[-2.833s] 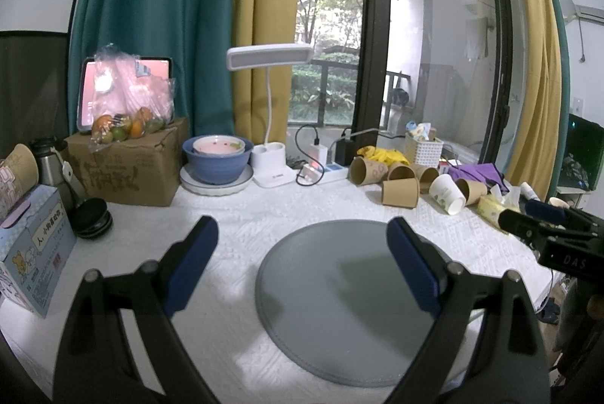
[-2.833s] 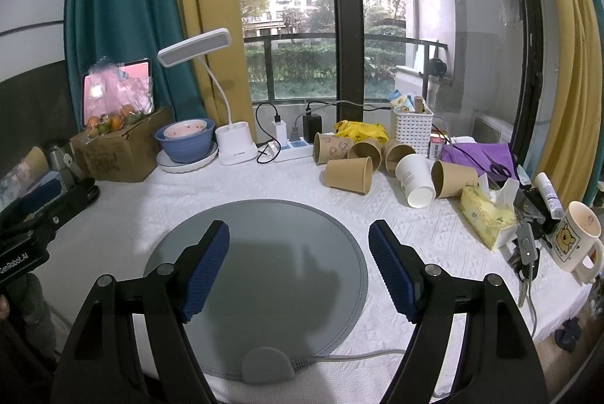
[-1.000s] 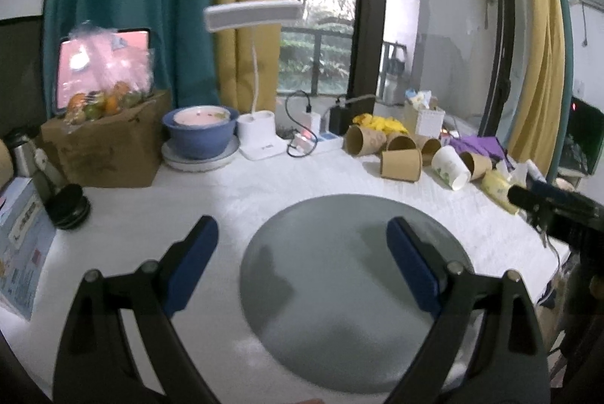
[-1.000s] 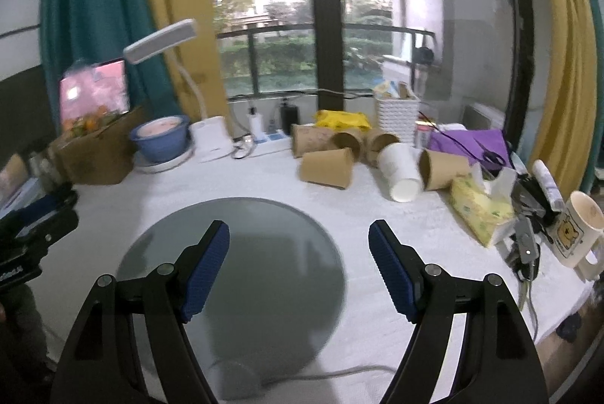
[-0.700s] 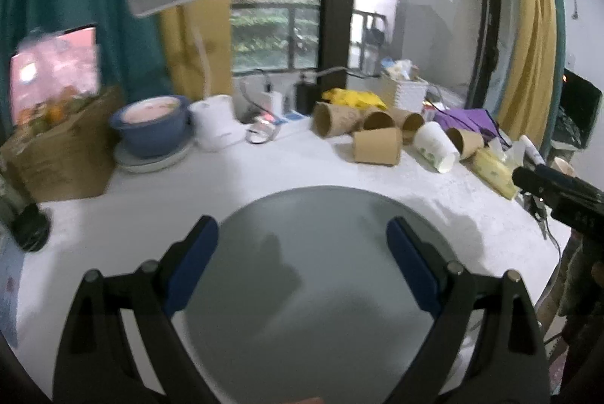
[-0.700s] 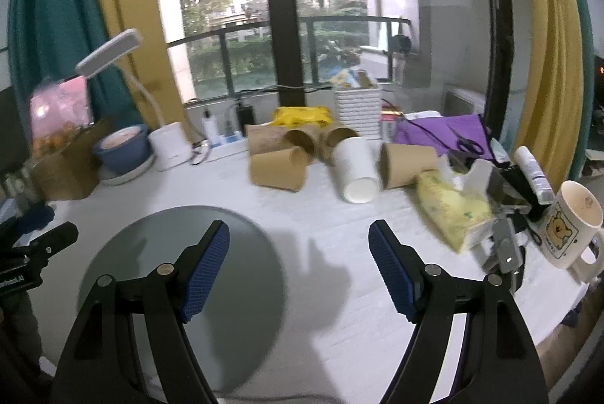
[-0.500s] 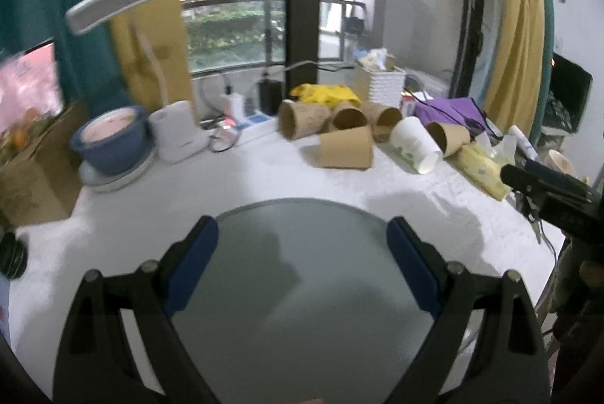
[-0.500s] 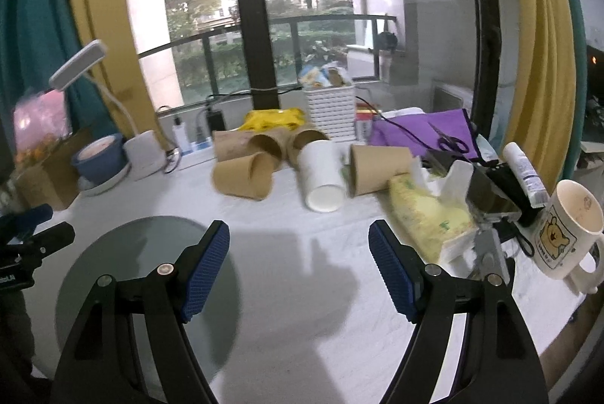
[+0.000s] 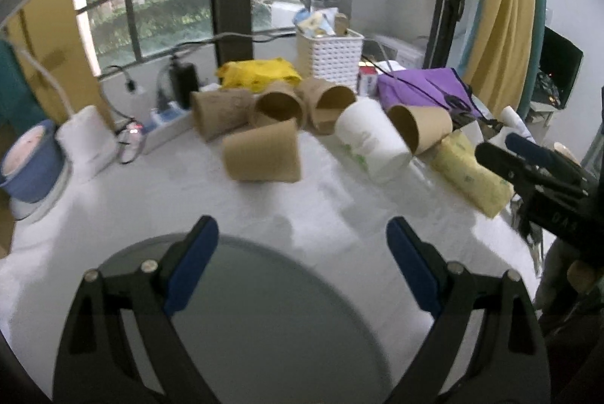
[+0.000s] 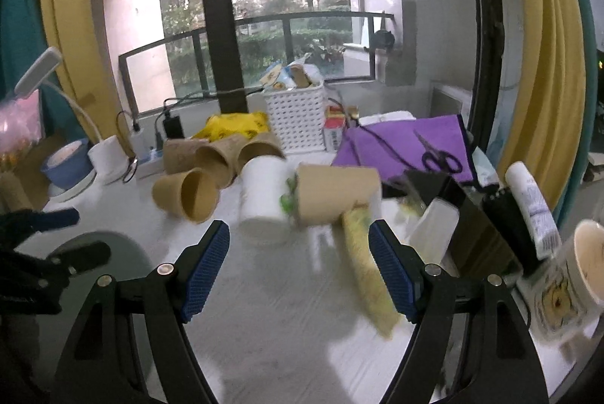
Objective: Flip cup upright
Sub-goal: 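Move the left gripper toward the white paper cup among the brown cups, then close the left gripper on the white paper cup and lift it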
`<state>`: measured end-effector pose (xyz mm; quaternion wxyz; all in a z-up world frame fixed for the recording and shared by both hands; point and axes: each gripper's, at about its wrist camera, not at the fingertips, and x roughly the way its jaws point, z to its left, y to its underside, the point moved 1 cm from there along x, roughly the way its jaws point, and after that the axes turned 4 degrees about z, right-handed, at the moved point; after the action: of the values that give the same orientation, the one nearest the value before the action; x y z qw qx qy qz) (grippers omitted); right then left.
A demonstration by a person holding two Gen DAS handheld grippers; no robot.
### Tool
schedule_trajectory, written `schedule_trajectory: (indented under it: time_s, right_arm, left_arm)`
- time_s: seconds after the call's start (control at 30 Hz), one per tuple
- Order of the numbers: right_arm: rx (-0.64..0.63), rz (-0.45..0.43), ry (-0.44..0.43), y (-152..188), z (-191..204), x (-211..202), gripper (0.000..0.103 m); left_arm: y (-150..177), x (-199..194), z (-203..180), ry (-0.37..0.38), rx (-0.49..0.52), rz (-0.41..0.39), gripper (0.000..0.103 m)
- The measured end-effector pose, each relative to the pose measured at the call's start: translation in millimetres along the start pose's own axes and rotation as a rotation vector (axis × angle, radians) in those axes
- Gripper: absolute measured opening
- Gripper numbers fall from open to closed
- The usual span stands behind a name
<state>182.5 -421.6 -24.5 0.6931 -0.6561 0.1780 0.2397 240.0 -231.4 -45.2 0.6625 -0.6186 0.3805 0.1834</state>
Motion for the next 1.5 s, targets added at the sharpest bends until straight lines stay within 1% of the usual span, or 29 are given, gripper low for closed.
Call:
schedule_trajectory:
  time_s: [0.13, 0.27, 0.37, 0.5, 0.63, 0.73, 0.77, 0.8, 0.83, 1.0, 1.03, 1.07, 1.1, 1.13, 1.37, 1.5]
  right_arm:
    - [-0.006, -0.021, 0.011, -14.3, -16.1, 10.7, 0.079]
    - [-0.015, -0.012, 0.02, -24.0, -28.5, 22.2, 0.079]
    - [0.003, 0.0, 0.033, -28.8, -40.0, 29.6, 0.079]
    - [0.046, 0.005, 0.052, -34.2, -55.3, 35.6, 0.079]
    - [0.067, 0.001, 0.048, -36.3, -63.6, 37.4, 0.079]
    - [0.077, -0.001, 0.05, -38.1, -68.7, 38.5, 0.079]
    - [0.081, -0.002, 0.05, -38.7, -70.1, 38.5, 0.079]
    - [0.083, -0.003, 0.05, -39.2, -69.9, 38.2, 0.079]
    - [0.084, -0.003, 0.049, -39.6, -70.3, 38.5, 0.079]
    - [0.077, 0.0, 0.049, -41.2, -67.2, 42.0, 0.079]
    - [0.077, 0.0, 0.05, -41.2, -66.7, 42.2, 0.079]
    - [0.078, 0.0, 0.052, -41.4, -66.8, 41.9, 0.079]
    - [0.078, 0.0, 0.056, -41.6, -66.3, 41.5, 0.079]
    - [0.078, 0.0, 0.058, -41.8, -65.7, 40.5, 0.079]
    - [0.07, 0.004, 0.07, -42.0, -59.4, 35.1, 0.079]
    - [0.069, 0.008, 0.072, -40.7, -53.9, 29.9, 0.079]
  left_arm:
    - [-19.3, 25.5, -19.4, 0.026, 0.006, 0.02, 0.091]
    - [-37.2, 49.4, -35.7, 0.04, 0.017, 0.03, 0.091]
    - [-48.7, 68.7, -46.1, 0.039, 0.023, 0.043, 0.091]
    - [-64.7, 93.0, -57.0, 0.06, 0.022, 0.073, 0.091]
    - [-76.1, 112.6, -66.9, 0.082, 0.019, 0.097, 0.091]
    - [-79.4, 129.9, -70.2, 0.087, 0.018, 0.141, 0.091]
    - [-79.1, 134.5, -68.2, 0.094, 0.008, 0.157, 0.088]
    - [-79.0, 138.6, -66.9, 0.097, 0.002, 0.17, 0.082]
    - [-79.0, 142.2, -65.5, 0.102, 0.0, 0.183, 0.082]
    - [-80.3, 153.9, -66.4, 0.103, 0.018, 0.208, 0.08]
    - [-80.7, 155.3, -66.8, 0.105, 0.021, 0.21, 0.078]
    - [-80.8, 156.9, -66.3, 0.112, 0.02, 0.216, 0.069]
    - [-81.1, 158.5, -65.8, 0.117, 0.018, 0.223, 0.064]
    - [-80.5, 160.1, -64.9, 0.122, 0.016, 0.23, 0.062]
    - [-78.4, 157.6, -59.4, 0.133, 0.008, 0.22, 0.06]
    - [-74.9, 141.9, -56.4, 0.145, 0.012, 0.212, 0.06]
